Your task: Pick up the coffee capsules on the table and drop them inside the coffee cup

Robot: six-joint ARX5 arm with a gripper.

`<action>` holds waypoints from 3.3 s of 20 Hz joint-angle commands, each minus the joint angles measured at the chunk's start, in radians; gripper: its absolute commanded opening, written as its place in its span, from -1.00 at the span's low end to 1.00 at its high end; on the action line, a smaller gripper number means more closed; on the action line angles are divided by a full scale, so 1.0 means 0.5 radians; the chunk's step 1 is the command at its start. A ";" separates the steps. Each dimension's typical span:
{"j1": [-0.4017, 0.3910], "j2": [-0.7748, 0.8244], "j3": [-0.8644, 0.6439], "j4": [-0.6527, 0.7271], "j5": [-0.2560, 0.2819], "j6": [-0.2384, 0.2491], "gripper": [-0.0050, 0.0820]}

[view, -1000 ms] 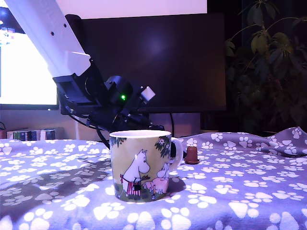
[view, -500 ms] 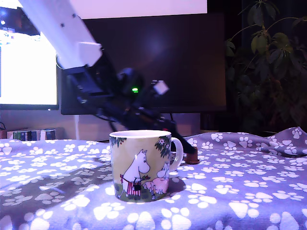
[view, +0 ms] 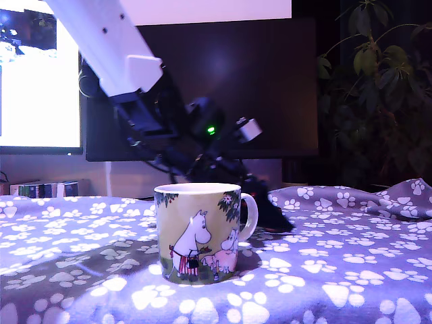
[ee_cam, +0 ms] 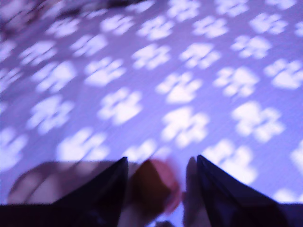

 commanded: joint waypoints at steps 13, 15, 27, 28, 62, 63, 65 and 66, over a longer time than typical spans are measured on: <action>0.002 0.076 -0.010 0.008 0.047 0.020 -0.32; 0.002 0.076 -0.010 0.014 0.063 0.020 -0.45; 0.021 0.059 0.013 0.050 0.134 -0.102 -0.68; 0.023 0.043 0.016 0.050 0.133 -0.130 -0.68; 0.365 -0.544 -0.051 -0.509 -0.340 -0.700 -0.68; 0.373 -0.575 -0.061 -0.507 -0.340 -0.700 -0.68; 0.387 -0.642 -0.112 -0.477 -0.346 -0.701 -0.68; 0.396 -0.684 -0.159 -0.439 -0.354 -0.701 -0.68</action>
